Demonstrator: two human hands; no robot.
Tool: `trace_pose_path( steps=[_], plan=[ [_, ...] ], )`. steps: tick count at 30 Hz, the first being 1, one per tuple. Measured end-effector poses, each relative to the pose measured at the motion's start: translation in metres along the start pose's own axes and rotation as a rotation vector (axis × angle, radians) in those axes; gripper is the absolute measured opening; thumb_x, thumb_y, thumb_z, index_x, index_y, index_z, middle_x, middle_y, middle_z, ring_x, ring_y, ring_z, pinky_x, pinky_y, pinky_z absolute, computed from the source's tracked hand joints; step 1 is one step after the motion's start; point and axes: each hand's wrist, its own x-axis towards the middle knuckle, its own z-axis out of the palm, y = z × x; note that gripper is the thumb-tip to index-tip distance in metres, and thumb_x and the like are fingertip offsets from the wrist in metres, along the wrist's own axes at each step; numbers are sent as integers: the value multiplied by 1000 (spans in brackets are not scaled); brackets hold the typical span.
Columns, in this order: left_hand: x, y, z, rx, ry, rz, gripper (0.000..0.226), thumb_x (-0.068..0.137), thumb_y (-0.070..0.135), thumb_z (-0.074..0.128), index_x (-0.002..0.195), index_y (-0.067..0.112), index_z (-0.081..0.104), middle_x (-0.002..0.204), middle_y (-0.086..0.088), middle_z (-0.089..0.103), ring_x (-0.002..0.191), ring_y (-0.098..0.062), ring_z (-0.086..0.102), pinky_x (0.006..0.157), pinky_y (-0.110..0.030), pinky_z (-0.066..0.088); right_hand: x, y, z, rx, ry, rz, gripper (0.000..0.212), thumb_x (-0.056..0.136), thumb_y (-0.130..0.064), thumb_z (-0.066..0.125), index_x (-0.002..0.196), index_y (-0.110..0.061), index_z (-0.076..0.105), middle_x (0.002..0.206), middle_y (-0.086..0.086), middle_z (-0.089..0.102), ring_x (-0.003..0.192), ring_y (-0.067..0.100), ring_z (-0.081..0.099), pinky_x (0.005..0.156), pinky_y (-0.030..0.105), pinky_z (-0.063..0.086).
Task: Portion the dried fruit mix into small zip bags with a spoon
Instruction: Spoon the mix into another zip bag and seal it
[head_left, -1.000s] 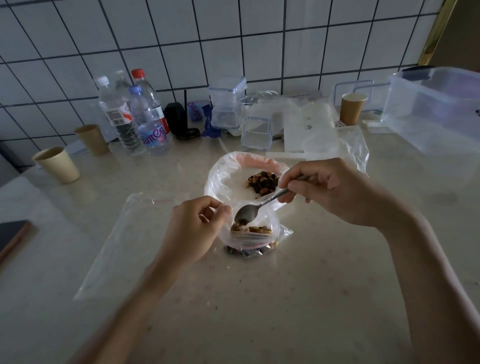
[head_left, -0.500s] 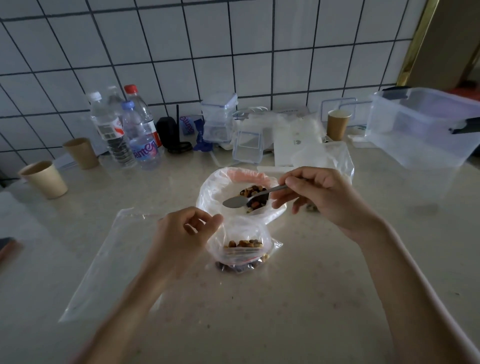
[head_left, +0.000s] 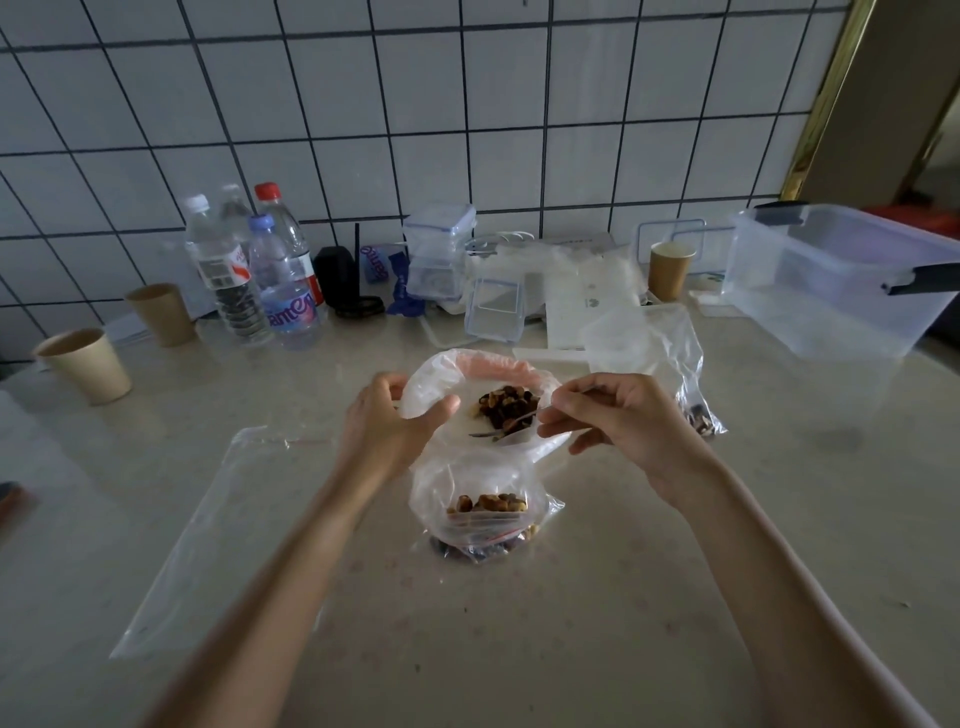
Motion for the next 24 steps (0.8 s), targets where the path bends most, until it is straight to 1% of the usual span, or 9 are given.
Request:
trace_pose_path(
  steps=[3,5,7,9,13,15,18,21,24],
  plan=[
    [-1,-2,8,-106,-96,-14,29,89,47,72,100,21,72,84,0,77,80,-22,75,72,-41,64,1,2,2,52,7,25,15,96,-17,73,102,-4,77,97,15,80,92,30,79,66,29,62],
    [-3,-2,11,-157,-74,-2,24,92,39,67,89,16,75,74,-2,77,73,-26,76,68,-44,64,2,4,3,71,2,44,16,97,-17,71,103,-3,77,98,16,79,92,31,79,65,29,62],
    [-3,-4,13,-197,-57,2,26,93,36,64,87,14,76,74,0,77,72,-25,75,71,-49,65,3,6,4,36,-1,45,17,99,-15,68,104,-1,76,97,16,79,90,31,79,64,29,62],
    [-2,-7,13,-239,-71,-3,22,94,34,63,88,19,77,77,3,78,72,-22,76,73,-49,66,4,7,7,-1,19,31,16,101,-13,65,104,0,74,95,15,79,89,30,79,63,30,62],
    [-1,-10,13,-352,-89,18,13,99,30,62,96,30,75,88,8,80,76,-16,77,77,-47,66,6,11,7,-11,158,12,13,102,-8,63,101,0,72,90,14,80,86,29,79,62,32,62],
    [-1,-9,13,-352,-97,49,13,100,32,63,99,30,75,85,7,80,72,-15,76,73,-43,65,7,12,6,-2,222,0,11,101,-7,63,100,0,72,87,14,80,84,29,80,60,31,62],
    [-2,-5,13,-317,-114,90,16,99,38,64,97,27,75,70,0,75,60,-14,72,60,-36,60,8,16,12,-45,261,-47,11,101,-7,63,99,-3,73,84,10,80,81,25,80,58,29,62],
    [-3,-4,14,-325,-134,94,19,100,39,64,96,24,74,75,-8,75,61,-19,69,63,-42,59,8,21,23,-80,270,-83,11,101,-8,64,97,-11,74,84,4,80,79,19,80,58,30,64],
    [-4,-4,15,-333,-146,80,25,100,41,63,98,17,73,87,-16,75,75,-36,72,74,-54,61,8,24,28,-62,275,-60,12,101,-5,63,103,-8,74,85,3,80,79,19,79,59,33,65]
  ],
)
